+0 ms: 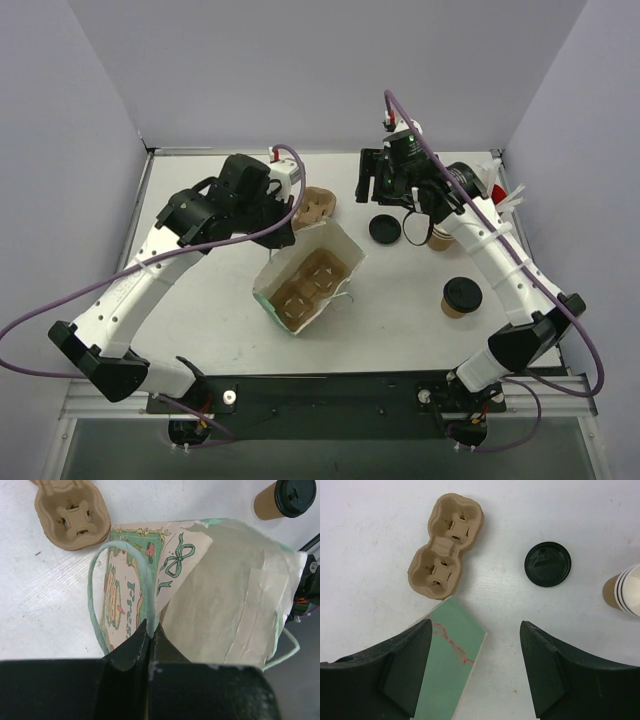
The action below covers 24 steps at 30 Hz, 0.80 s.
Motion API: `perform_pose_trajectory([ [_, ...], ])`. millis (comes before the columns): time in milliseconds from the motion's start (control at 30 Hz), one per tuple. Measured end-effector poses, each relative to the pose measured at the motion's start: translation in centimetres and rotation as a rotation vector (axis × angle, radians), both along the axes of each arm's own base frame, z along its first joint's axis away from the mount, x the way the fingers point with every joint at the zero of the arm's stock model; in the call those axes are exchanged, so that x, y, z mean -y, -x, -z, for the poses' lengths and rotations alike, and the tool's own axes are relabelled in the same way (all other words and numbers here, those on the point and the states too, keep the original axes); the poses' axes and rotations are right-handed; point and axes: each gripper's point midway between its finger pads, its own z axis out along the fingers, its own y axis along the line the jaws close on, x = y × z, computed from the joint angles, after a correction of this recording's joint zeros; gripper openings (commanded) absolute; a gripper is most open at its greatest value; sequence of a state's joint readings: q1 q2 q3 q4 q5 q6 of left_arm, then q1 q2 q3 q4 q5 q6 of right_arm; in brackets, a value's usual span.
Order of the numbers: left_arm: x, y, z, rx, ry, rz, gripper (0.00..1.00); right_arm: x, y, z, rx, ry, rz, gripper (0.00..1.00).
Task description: Pack the takeout coffee
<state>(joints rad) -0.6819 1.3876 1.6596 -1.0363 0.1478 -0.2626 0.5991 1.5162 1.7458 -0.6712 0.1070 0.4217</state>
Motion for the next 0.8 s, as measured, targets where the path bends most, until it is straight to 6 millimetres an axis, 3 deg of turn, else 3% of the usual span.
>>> perform_pose_trajectory([
  [133,-0.9,0.3,-1.2,0.034,-0.038,-0.002,0.0,-0.2,-0.9,0.5,-0.06,-0.027,0.027,0.66],
  [267,-1.6,0.2,-2.7,0.1,-0.051,-0.025,0.0,-1.2,-1.2,-0.6,-0.083,-0.071,0.025,0.66],
  [467,-2.9,-0.5,-3.0,0.176,-0.137,-0.063,0.0,-2.0,-0.8,-1.4,-0.107,-0.117,0.011,0.65],
  [800,-4.4,0.0,-1.1,0.198,-0.242,-0.073,0.0,-2.2,0.0,2.9,-0.226,-0.059,-0.015,0.66],
])
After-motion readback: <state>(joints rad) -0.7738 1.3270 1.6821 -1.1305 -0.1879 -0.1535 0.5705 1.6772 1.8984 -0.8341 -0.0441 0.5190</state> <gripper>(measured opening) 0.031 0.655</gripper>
